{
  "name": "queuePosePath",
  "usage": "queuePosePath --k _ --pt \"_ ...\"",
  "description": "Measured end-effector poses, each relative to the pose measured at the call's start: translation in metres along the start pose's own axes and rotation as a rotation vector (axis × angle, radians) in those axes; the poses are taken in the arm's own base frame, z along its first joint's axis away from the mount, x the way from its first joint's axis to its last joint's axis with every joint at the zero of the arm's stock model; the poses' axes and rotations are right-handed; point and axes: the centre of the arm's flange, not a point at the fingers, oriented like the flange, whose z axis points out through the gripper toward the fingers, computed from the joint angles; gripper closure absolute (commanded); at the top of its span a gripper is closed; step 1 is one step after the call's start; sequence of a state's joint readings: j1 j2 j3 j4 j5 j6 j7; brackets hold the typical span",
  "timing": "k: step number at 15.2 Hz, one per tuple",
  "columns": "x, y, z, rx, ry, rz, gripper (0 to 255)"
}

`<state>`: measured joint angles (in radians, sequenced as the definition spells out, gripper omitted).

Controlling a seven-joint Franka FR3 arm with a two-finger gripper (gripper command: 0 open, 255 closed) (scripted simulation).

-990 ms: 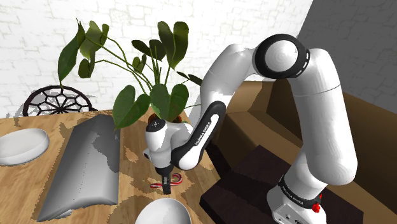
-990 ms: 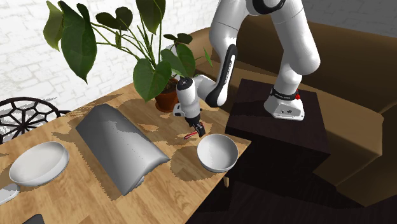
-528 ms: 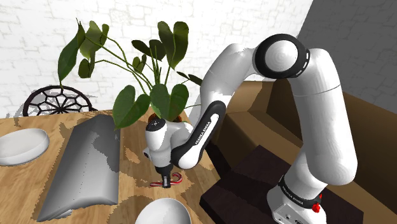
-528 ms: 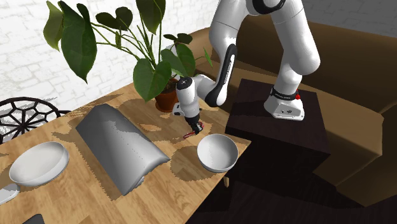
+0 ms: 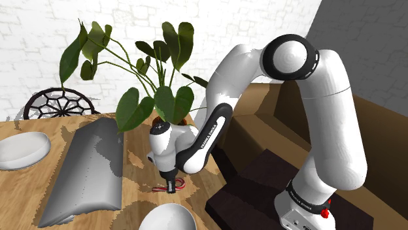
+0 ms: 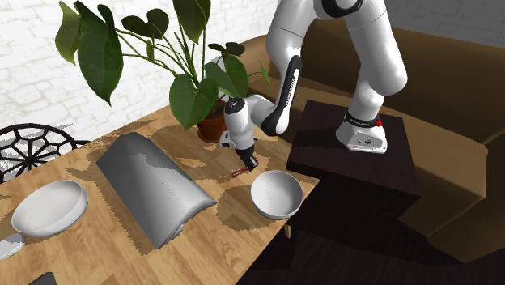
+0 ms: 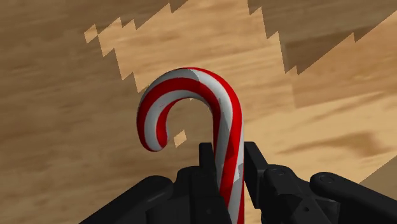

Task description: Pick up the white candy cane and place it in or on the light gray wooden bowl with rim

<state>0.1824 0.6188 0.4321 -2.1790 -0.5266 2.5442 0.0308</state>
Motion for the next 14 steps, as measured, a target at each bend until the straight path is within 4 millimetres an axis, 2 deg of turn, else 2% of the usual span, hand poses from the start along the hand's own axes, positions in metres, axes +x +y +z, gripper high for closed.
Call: queuePosePath --k 14 --pt "-0.01 -0.003 -0.069 0.001 -0.002 -0.001 255"
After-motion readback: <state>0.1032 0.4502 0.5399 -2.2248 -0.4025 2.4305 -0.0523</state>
